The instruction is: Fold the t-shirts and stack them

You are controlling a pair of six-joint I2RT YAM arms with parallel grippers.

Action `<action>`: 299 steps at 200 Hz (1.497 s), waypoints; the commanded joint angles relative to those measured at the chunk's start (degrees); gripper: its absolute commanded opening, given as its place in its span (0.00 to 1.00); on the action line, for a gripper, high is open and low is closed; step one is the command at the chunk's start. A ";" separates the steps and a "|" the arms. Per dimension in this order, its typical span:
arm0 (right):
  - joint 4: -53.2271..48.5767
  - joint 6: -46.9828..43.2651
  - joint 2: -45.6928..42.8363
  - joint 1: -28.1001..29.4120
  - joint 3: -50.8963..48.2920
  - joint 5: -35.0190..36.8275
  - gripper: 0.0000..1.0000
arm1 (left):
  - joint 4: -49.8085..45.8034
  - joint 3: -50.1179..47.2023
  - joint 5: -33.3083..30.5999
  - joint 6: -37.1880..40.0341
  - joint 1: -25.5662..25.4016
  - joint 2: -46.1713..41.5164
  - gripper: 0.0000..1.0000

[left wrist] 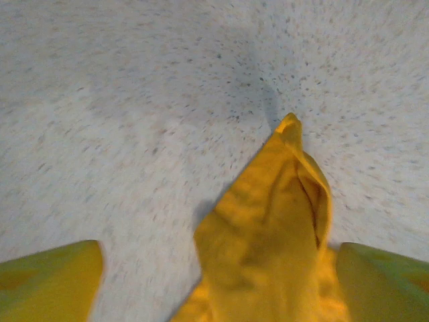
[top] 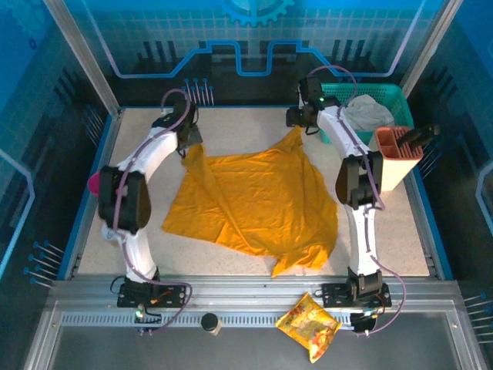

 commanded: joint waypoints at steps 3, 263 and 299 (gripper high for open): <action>-1.23 -0.72 -17.49 1.51 -12.76 -0.47 0.58 | -9.28 -5.10 2.23 -2.18 -0.01 -13.79 0.49; -2.89 25.73 -6.18 -8.20 -32.03 4.74 0.00 | -6.48 -37.30 3.00 -30.93 -8.52 -8.88 0.05; -1.69 26.05 -7.15 -9.04 -30.18 4.99 0.00 | -5.25 -43.06 5.95 -34.56 -8.34 -14.37 0.05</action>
